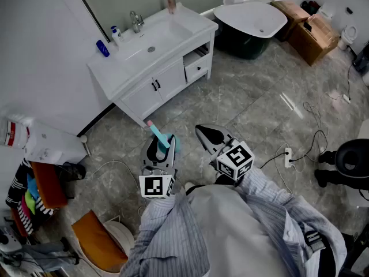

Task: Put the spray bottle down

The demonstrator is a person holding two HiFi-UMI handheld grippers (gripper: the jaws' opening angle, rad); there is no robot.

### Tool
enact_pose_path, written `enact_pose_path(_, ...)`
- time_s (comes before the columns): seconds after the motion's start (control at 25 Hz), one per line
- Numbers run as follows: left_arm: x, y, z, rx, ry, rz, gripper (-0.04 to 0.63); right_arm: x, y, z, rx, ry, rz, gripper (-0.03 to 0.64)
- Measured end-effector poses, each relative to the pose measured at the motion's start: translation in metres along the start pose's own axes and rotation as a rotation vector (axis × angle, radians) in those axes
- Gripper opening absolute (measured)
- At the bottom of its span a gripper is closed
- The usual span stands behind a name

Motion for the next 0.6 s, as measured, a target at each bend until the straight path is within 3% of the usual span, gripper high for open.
enact_pose_path(0.6, -0.0017, 0.0029, -0.0020, 0.005, -0.006, -0.008, 0.178, 0.0016, 0.0052, 0.0023, 0.008, 0.003, 0.000, 0.014)
Point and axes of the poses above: the fingertips, and each gripper's own axes: y backward along the fingers, z to its left, x out of its underside, the point moved 4 cm from there along y, backward along the fingers, and after that the axes turned 2 degrees about z, right-handed, at the moved point
